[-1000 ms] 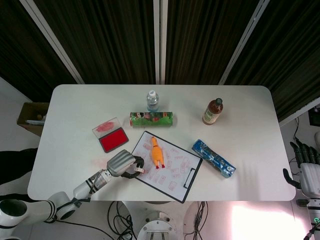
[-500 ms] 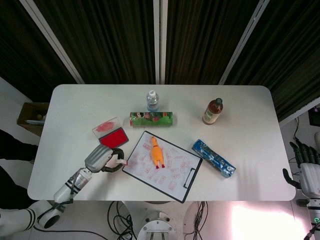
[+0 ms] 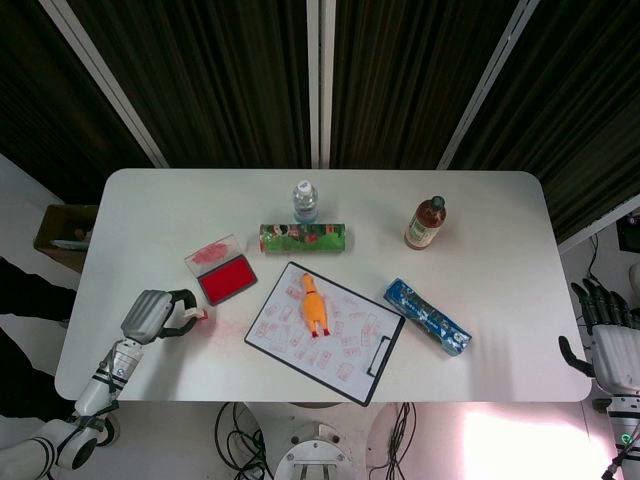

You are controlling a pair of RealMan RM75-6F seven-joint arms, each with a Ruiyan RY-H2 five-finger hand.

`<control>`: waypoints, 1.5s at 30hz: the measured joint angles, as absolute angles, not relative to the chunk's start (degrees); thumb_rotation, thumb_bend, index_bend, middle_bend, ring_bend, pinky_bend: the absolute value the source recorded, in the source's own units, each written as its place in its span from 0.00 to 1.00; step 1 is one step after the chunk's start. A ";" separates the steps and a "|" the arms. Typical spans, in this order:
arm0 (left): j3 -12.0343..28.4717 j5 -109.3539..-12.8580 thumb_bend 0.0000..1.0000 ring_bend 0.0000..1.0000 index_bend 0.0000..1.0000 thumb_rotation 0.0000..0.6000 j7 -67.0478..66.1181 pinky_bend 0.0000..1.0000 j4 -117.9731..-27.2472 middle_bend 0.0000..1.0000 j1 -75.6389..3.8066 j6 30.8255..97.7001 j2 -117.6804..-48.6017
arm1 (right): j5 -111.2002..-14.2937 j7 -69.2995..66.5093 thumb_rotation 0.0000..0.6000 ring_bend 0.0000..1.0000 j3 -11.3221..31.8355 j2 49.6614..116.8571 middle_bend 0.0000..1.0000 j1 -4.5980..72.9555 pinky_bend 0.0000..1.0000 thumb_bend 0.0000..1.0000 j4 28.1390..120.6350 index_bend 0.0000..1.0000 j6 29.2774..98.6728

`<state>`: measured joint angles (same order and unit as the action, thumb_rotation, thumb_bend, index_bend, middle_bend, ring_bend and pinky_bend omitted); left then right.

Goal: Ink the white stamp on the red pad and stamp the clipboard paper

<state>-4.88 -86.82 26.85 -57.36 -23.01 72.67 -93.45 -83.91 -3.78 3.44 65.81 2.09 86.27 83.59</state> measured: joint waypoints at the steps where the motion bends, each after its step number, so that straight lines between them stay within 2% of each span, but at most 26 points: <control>1: -4.86 -86.83 0.44 0.83 0.73 1.00 27.14 0.86 -56.74 0.72 -22.86 72.53 -93.85 | -83.88 -3.72 1.00 0.00 3.49 65.70 0.00 2.03 0.00 0.30 86.41 0.00 83.75; 7: -4.77 -87.41 0.42 0.82 0.72 1.00 29.54 0.86 -52.94 0.71 -22.12 71.89 -96.10 | -83.74 -3.49 1.00 0.00 3.52 65.31 0.00 1.76 0.00 0.30 86.87 0.00 84.13; 13: -4.60 -88.44 0.41 0.79 0.65 1.00 30.73 0.84 -50.35 0.67 -21.54 72.34 -97.41 | -83.67 -3.58 1.00 0.00 3.57 65.14 0.00 1.55 0.00 0.30 86.93 0.00 84.49; 21: -4.95 -89.97 0.33 0.78 0.60 1.00 27.77 0.84 -47.10 0.65 -20.88 73.10 -98.86 | -83.96 -3.69 1.00 0.00 3.55 64.93 0.00 1.20 0.00 0.30 87.06 0.00 85.28; 31: -4.83 -91.00 0.29 0.74 0.52 1.00 27.73 0.83 -46.49 0.59 -20.75 73.64 -98.99 | -83.80 -3.49 1.00 0.00 3.64 64.73 0.00 1.01 0.00 0.30 87.32 0.00 85.46; 38: -4.81 -91.20 0.20 0.72 0.45 1.00 27.01 0.82 -46.82 0.55 -20.80 72.99 -98.35 | -83.72 -3.28 1.00 0.00 3.66 64.83 0.00 1.15 0.00 0.30 87.39 0.00 85.16; 45: -4.63 -91.36 0.17 0.71 0.41 1.00 26.38 0.82 -47.38 0.51 -20.84 72.89 -98.10 | -83.59 -3.50 1.00 0.00 3.73 64.67 0.00 0.93 0.00 0.30 87.33 0.00 85.48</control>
<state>-4.63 -91.36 26.38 -47.38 -20.84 72.89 -98.10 -83.59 -3.50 3.73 64.67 0.93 87.33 85.48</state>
